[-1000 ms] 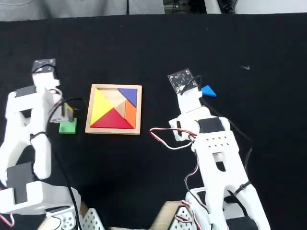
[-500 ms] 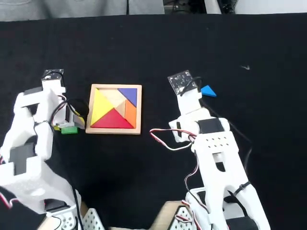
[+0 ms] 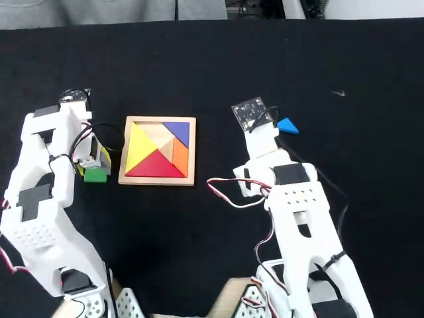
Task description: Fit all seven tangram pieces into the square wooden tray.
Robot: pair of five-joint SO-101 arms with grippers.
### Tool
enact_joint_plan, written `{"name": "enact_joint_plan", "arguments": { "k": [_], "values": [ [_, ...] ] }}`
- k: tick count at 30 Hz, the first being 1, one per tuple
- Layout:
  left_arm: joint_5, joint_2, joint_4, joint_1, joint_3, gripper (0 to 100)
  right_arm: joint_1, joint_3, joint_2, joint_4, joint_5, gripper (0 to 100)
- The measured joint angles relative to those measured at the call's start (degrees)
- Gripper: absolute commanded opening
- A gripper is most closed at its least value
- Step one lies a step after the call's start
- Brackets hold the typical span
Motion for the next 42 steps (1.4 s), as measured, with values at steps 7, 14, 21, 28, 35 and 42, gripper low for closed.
{"name": "enact_joint_plan", "arguments": {
  "k": [7,14,21,28,35,42],
  "values": [
    [0.9,-1.8,2.1,0.4,-0.3,15,0.0,0.0,0.0,-0.3,0.0,1.1],
    [1.9,-9.4,2.6,4.7,5.0,15,0.0,1.1,0.0,-1.6,0.3,1.1],
    [2.7,-13.5,-2.1,7.0,11.4,15,0.0,1.1,0.0,-1.6,0.3,1.1],
    [4.7,-15.3,-2.1,8.1,12.1,2,0.0,1.1,0.0,-1.6,0.4,1.1],
    [5.0,-17.4,0.7,12.5,11.9,3,0.0,1.1,0.0,-1.6,0.4,1.1],
    [5.0,-17.4,1.0,13.2,11.6,3,0.0,1.1,0.0,-1.6,0.4,1.1]
  ]
}}
